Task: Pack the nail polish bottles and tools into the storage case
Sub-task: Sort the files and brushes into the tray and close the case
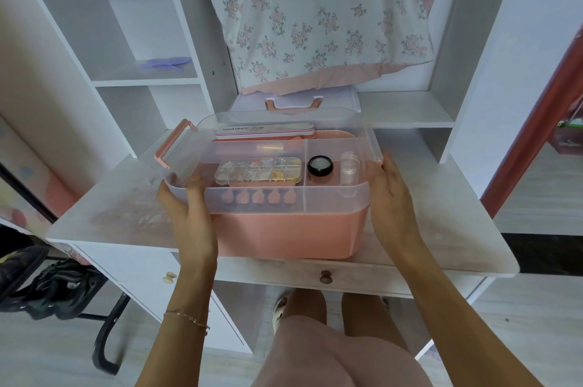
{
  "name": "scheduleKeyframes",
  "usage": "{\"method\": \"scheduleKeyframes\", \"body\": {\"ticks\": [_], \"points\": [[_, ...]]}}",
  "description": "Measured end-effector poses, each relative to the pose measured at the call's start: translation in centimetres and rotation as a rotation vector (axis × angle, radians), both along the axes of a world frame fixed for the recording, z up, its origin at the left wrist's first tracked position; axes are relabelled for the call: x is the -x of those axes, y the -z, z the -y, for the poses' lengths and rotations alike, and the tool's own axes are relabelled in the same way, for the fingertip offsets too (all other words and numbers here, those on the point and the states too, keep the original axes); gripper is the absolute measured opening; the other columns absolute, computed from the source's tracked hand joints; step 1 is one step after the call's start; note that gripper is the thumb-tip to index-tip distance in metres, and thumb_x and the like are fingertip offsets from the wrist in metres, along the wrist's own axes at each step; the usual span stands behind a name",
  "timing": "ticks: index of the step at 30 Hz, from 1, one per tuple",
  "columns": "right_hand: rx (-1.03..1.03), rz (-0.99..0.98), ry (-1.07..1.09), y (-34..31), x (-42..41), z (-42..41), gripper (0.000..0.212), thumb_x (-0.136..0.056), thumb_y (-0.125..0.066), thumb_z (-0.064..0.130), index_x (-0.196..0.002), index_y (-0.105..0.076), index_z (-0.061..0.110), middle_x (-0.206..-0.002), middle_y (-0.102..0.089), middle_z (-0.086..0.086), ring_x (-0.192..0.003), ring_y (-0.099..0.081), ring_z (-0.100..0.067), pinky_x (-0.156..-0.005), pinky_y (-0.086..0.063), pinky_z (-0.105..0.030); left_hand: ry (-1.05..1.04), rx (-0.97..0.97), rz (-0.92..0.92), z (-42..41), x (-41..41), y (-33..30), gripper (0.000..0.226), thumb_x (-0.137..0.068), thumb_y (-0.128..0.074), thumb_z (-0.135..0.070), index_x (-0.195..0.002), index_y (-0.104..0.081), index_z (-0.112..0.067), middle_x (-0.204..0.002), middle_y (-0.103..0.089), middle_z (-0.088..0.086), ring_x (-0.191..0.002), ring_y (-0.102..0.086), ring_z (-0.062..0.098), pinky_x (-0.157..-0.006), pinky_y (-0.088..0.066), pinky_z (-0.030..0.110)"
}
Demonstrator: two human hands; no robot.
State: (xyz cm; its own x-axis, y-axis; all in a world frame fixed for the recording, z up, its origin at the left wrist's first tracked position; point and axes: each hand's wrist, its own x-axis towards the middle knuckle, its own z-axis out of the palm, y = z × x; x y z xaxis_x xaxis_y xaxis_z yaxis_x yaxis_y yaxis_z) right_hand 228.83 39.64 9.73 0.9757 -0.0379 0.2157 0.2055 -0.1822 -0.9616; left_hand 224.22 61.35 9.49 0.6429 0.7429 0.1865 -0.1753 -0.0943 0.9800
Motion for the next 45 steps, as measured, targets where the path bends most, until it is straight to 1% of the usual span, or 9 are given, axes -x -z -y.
{"method": "scheduleKeyframes", "body": {"ticks": [7,10,13,19,25,29,33,40,45], "points": [[0.050,0.077,0.226,-1.4,-1.1,-0.3,0.050,-0.098,-0.031,0.031,-0.146,-0.018,0.022,-0.151,-0.027,0.001,-0.133,-0.029,-0.012,-0.106,-0.024,-0.024,0.064,-0.074,0.064,1.3,0.9,0.3,0.062,-0.081,-0.049,-0.049,-0.131,-0.033,-0.018,-0.123,-0.047,-0.008,-0.106,-0.051,-0.001,-0.086,-0.045,0.011],[0.307,0.366,0.309,-2.2,-0.1,-1.3,0.044,-0.091,-0.040,0.022,-0.133,-0.044,0.011,-0.146,-0.035,-0.009,-0.140,-0.021,-0.023,-0.117,-0.009,-0.044,0.117,-0.062,0.106,1.6,1.3,0.8,0.050,-0.080,-0.046,-0.048,-0.121,-0.037,-0.021,-0.111,-0.049,-0.018,-0.098,-0.053,-0.013,-0.072,-0.042,0.002],[0.517,0.550,0.276,-2.7,1.3,-3.6,0.027,-0.086,-0.047,0.016,-0.104,-0.066,0.010,-0.126,-0.057,-0.009,-0.131,-0.039,-0.025,-0.115,0.000,-0.041,0.130,-0.104,0.091,1.0,1.7,1.9,0.040,-0.084,-0.037,-0.050,-0.120,-0.041,-0.031,-0.107,-0.051,-0.030,-0.097,-0.051,-0.019,-0.075,-0.041,0.003],[0.708,0.573,0.000,-4.2,3.6,-9.0,0.026,-0.083,-0.048,0.026,-0.092,-0.069,0.015,-0.098,-0.069,-0.001,-0.098,-0.061,-0.021,-0.097,-0.031,-0.030,0.187,0.062,0.020,-1.5,1.2,2.6,0.032,-0.098,-0.036,-0.032,-0.125,-0.050,-0.024,-0.124,-0.058,0.000,-0.117,-0.054,0.019,-0.100,-0.043,0.039],[0.797,0.653,-0.084,-5.3,4.3,-13.9,0.029,-0.085,-0.045,0.030,-0.077,-0.068,0.015,-0.076,-0.070,-0.001,-0.071,-0.062,-0.020,-0.066,-0.037,-0.026,0.444,0.171,-0.186,-2.9,1.8,3.2,0.033,-0.096,-0.038,-0.023,-0.099,-0.063,-0.001,-0.103,-0.061,0.030,-0.087,-0.057,0.026,-0.077,-0.044,0.041],[0.886,0.792,0.009,-3.9,4.4,-15.2,0.025,-0.083,-0.049,0.026,-0.071,-0.068,0.015,-0.064,-0.067,0.000,-0.062,-0.061,-0.021,-0.061,-0.042,-0.028,0.553,0.290,-0.047,-3.3,2.2,3.2,0.028,-0.096,-0.042,-0.016,-0.114,-0.064,-0.012,-0.104,-0.068,0.014,-0.092,-0.061,0.018,-0.077,-0.044,0.033],[0.910,0.883,0.036,-3.0,4.1,-15.2,0.023,-0.081,-0.047,0.023,-0.076,-0.067,0.014,-0.065,-0.065,0.000,-0.061,-0.059,-0.022,-0.060,-0.040,-0.030,0.623,0.473,0.093,-4.1,1.9,2.8,0.026,-0.094,-0.038,-0.009,-0.095,-0.064,-0.010,-0.061,-0.064,-0.007,-0.059,-0.059,0.003,-0.059,-0.044,0.020],[0.935,0.959,0.040,-2.5,3.9,-15.3,0.018,-0.080,-0.051,0.019,-0.082,-0.067,0.013,-0.063,-0.065,-0.002,-0.056,-0.058,-0.021,-0.056,-0.043,-0.030,0.480,0.504,0.274,-5.0,2.1,2.8,0.033,-0.095,-0.039,-0.004,-0.111,-0.065,-0.014,-0.109,-0.070,0.000,-0.103,-0.064,0.013,-0.078,-0.051,0.019],[0.895,0.980,0.057,-2.4,3.8,-15.6,0.018,-0.080,-0.050,0.017,-0.079,-0.067,0.012,-0.063,-0.065,-0.002,-0.056,-0.057,-0.023,-0.055,-0.040,-0.030,0.473,0.244,0.228,-5.3,2.6,2.0,0.033,-0.095,-0.045,-0.009,-0.108,-0.064,-0.033,-0.109,-0.066,-0.017,-0.094,-0.061,-0.009,-0.068,-0.046,0.006]]}}
